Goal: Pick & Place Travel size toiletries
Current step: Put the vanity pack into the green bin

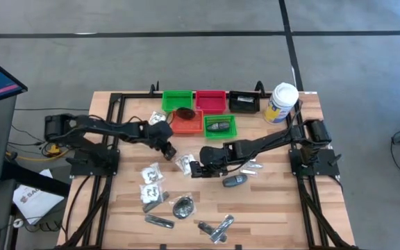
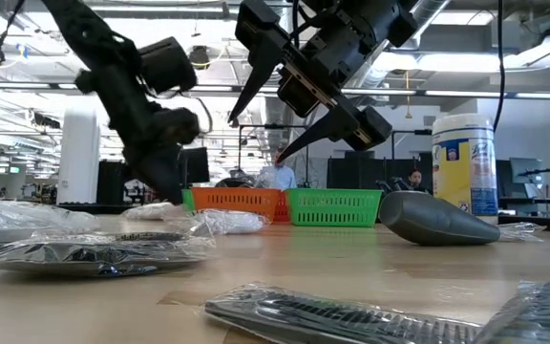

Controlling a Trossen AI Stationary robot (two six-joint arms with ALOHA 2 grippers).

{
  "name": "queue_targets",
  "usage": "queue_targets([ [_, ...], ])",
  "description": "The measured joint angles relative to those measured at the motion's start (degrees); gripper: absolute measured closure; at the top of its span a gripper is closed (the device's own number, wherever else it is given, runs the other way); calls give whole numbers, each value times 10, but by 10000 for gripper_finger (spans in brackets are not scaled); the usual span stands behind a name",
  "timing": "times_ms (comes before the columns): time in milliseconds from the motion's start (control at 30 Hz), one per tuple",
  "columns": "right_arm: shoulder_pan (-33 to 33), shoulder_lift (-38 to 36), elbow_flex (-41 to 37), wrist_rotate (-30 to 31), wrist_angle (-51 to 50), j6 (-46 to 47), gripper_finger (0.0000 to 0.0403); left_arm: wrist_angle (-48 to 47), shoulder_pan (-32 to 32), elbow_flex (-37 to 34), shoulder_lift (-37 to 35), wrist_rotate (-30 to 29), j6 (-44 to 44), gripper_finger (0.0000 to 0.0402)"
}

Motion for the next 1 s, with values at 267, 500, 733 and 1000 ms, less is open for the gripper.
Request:
queue_targets([
  [267,-1,0,0,0,-7,-1,138,23,-74,0,37,74,-28,402],
  [500,0,0,0,0,-15,-3,138,1,-134,-3,-36,62,-98,402],
  [733,0,0,0,0,-13,-5,138,25,-79,-51,-85,32,-209,387],
  [1000,-2,0,0,0,-15,-14,138,259,-12,-149,-87,173,-297,288],
])
